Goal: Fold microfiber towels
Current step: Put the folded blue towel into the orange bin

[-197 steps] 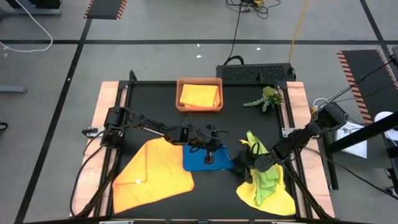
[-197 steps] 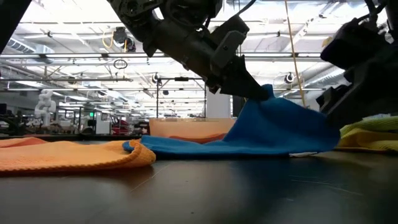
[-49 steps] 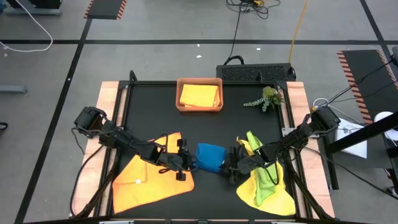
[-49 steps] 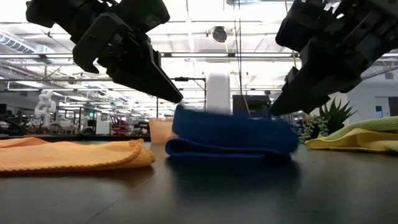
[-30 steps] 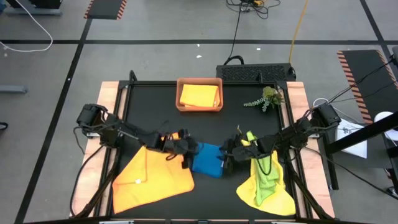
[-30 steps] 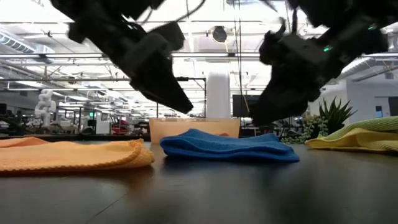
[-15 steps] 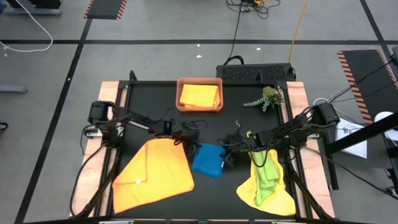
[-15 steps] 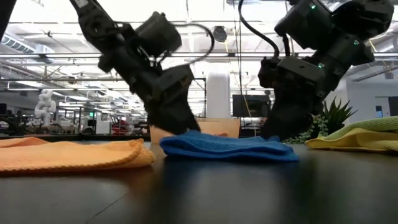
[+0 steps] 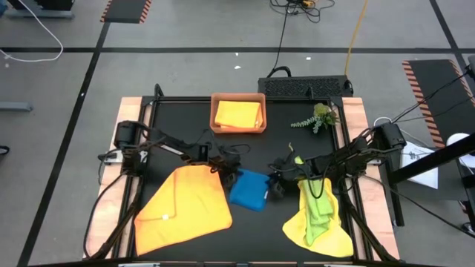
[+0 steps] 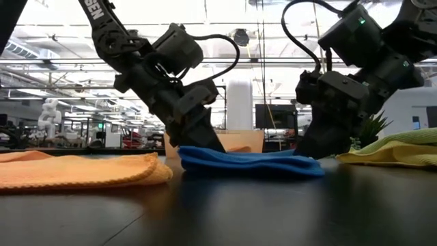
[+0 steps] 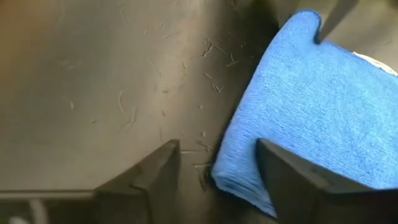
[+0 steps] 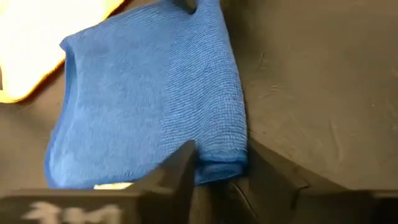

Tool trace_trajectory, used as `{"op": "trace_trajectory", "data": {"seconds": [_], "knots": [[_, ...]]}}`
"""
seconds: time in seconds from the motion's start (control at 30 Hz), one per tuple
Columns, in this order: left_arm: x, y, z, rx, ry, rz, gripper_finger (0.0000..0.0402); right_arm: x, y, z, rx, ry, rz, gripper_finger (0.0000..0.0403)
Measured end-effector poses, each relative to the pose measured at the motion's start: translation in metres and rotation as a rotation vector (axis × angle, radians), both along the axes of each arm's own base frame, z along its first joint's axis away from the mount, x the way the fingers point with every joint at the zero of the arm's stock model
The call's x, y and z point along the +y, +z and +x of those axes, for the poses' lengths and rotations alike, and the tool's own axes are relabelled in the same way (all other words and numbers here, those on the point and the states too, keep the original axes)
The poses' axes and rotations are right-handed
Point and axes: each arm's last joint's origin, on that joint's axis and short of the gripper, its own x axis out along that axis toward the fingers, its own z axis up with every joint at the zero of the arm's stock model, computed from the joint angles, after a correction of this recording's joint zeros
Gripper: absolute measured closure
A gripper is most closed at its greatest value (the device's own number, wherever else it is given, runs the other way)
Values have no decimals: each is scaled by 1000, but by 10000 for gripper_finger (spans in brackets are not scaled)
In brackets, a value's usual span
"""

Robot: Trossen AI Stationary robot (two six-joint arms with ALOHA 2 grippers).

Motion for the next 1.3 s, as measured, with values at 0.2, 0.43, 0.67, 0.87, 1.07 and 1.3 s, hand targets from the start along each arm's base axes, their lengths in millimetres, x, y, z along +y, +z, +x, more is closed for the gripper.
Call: {"op": "trace_trajectory", "data": {"seconds": [0.2,0.43,0.67,0.87,1.07,1.3], "knots": [[-2,-1,0,-4,-38,43,316,0,-1,-2,-5,34,-16,388],[-2,7,-1,-33,-77,58,387,-3,5,2,-74,55,-46,397],[2,38,-3,-121,-12,187,396,-21,25,4,-174,-7,-128,400],[6,87,-14,-229,60,338,398,-36,55,1,-305,-36,-203,401],[12,127,-35,-266,178,504,399,-63,84,-6,-421,-153,-346,402],[36,143,-47,-253,267,583,399,-106,98,-8,-450,-257,-415,402]]}}
